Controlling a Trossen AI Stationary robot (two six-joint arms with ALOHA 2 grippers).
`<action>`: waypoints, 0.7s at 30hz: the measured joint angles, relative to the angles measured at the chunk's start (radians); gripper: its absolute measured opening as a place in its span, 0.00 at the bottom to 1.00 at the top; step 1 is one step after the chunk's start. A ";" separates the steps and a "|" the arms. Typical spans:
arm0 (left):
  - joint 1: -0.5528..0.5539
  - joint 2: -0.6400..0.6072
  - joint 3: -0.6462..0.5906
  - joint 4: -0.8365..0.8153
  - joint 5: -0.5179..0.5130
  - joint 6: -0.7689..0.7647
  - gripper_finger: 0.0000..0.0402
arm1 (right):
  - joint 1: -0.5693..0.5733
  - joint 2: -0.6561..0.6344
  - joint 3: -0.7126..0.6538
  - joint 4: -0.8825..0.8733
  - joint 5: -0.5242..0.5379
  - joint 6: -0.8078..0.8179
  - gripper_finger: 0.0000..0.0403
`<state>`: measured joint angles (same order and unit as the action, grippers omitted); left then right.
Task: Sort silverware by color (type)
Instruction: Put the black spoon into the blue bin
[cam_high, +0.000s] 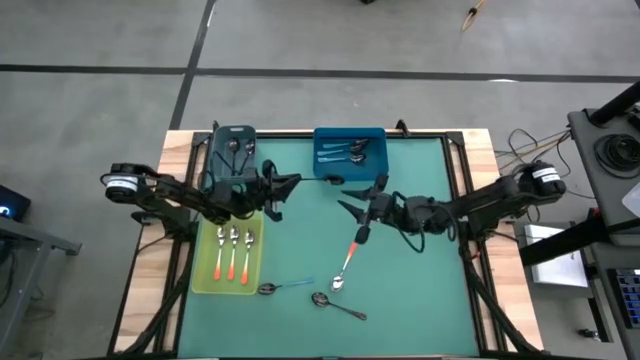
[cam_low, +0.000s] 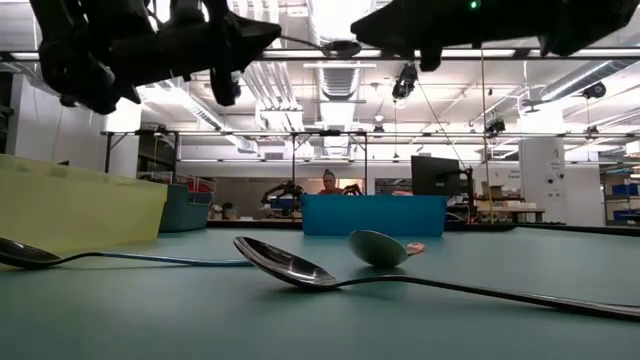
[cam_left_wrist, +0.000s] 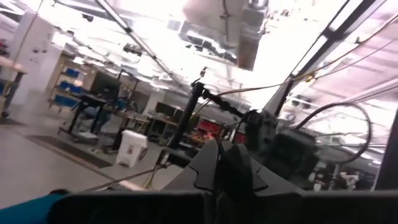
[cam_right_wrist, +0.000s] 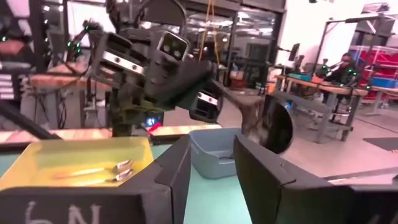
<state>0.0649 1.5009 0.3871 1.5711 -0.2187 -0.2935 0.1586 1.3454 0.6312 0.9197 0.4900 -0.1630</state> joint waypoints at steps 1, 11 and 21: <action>-0.001 0.000 0.008 0.000 0.001 0.000 0.00 | -0.002 0.011 -0.005 0.025 0.000 0.004 0.29; -0.002 0.000 0.020 0.000 0.001 0.001 0.00 | 0.003 0.001 0.000 0.044 0.015 -0.054 0.45; -0.002 0.000 0.025 -0.001 0.002 0.000 0.00 | -0.016 -0.056 0.000 -0.003 0.102 -0.074 0.54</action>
<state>0.0625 1.5009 0.4117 1.5700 -0.2164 -0.2932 0.1422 1.2897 0.6308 0.9166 0.5916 -0.2369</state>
